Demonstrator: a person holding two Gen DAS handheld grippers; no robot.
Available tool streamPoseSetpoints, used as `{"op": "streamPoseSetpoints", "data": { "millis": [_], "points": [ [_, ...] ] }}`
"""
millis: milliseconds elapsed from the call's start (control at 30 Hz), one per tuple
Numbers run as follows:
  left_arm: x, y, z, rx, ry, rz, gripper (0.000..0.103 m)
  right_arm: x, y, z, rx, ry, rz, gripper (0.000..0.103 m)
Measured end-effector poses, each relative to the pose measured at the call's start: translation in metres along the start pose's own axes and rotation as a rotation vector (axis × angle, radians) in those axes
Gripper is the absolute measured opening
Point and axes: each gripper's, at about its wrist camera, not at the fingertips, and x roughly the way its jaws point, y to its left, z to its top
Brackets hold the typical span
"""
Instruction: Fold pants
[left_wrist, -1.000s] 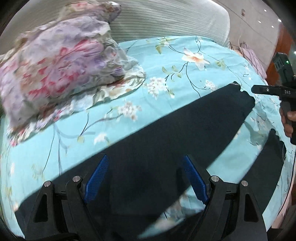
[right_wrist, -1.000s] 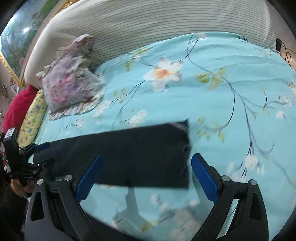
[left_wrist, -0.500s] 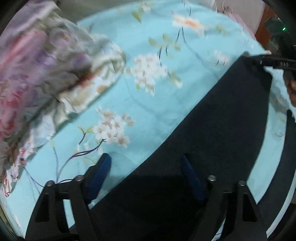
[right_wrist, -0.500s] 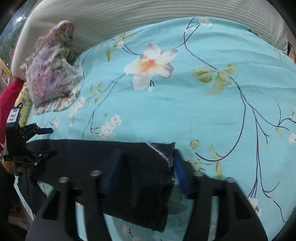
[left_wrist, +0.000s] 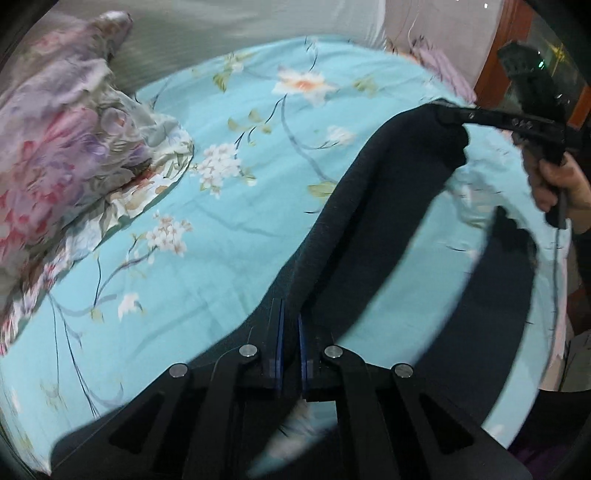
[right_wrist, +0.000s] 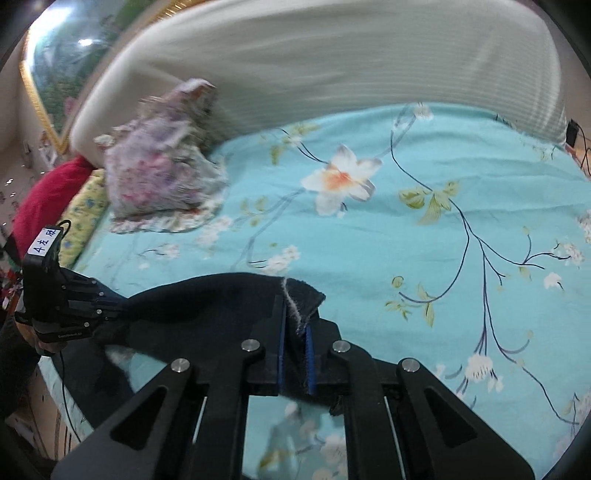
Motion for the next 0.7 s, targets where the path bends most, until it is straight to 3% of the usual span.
{"op": "streamPoseSetpoints", "data": {
  "millis": [200,700],
  "points": [
    [-0.035,-0.031,-0.029,-0.055,-0.057,-0.073,0.004,-0.029,0.004,-0.025,-0.008,-0.035,0.044,0.009],
    [-0.039,-0.094,-0.085,-0.046,-0.052,-0.143,0.004,-0.090,0.019,-0.107,-0.171,-0.034,0.056,0.009]
  ]
}}
